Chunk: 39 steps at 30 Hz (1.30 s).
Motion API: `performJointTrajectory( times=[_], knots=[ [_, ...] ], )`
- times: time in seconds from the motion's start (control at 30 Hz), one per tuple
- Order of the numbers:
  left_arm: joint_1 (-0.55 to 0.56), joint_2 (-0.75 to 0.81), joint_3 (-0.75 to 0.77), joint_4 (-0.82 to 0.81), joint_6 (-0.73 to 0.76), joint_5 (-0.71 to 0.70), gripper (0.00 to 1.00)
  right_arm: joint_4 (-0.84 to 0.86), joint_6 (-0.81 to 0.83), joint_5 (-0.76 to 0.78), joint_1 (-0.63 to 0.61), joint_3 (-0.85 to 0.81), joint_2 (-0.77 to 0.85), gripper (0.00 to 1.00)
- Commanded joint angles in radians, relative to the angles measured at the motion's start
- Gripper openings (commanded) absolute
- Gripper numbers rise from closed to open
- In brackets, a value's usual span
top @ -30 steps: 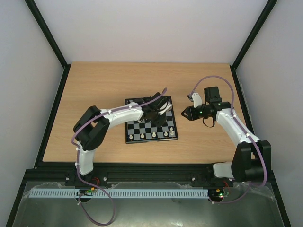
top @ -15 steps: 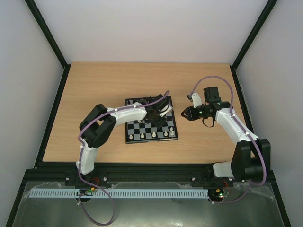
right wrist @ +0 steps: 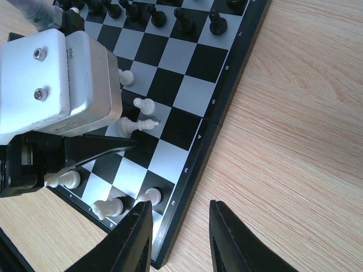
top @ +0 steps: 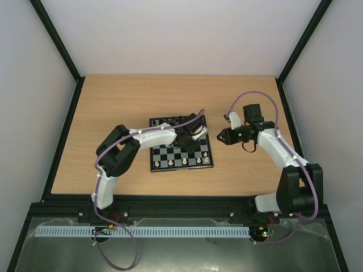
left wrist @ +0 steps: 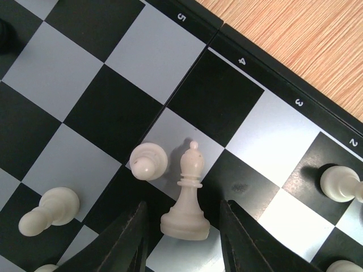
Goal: Set up the chess pieces on the board
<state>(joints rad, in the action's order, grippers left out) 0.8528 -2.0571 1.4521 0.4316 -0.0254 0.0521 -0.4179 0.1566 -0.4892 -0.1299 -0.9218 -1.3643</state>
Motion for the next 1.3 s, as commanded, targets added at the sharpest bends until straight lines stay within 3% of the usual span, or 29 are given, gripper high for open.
performJointTrajectory(
  times=[0.0,0.43,0.87,1.07,1.27],
  knots=[
    [0.006,-0.019,-0.002,-0.001,0.024,-0.003,0.34,-0.022,0.012,-0.02,0.004,0.007,-0.012,0.3],
    [0.01,-0.013,-0.018,-0.013,0.035,-0.017,0.17,-0.03,0.002,-0.037,0.007,-0.002,-0.019,0.3],
    [0.007,0.234,-0.11,-0.104,0.024,0.054,0.15,-0.069,-0.104,-0.114,0.008,-0.112,-0.028,0.31],
    [0.007,0.341,-0.203,-0.205,0.032,0.104,0.15,-0.241,-0.103,-0.388,0.011,-0.237,-0.167,0.36],
    [0.006,0.424,-0.279,-0.314,0.035,0.136,0.15,-0.311,-0.059,-0.55,0.011,-0.252,-0.244,0.38]
  ],
)
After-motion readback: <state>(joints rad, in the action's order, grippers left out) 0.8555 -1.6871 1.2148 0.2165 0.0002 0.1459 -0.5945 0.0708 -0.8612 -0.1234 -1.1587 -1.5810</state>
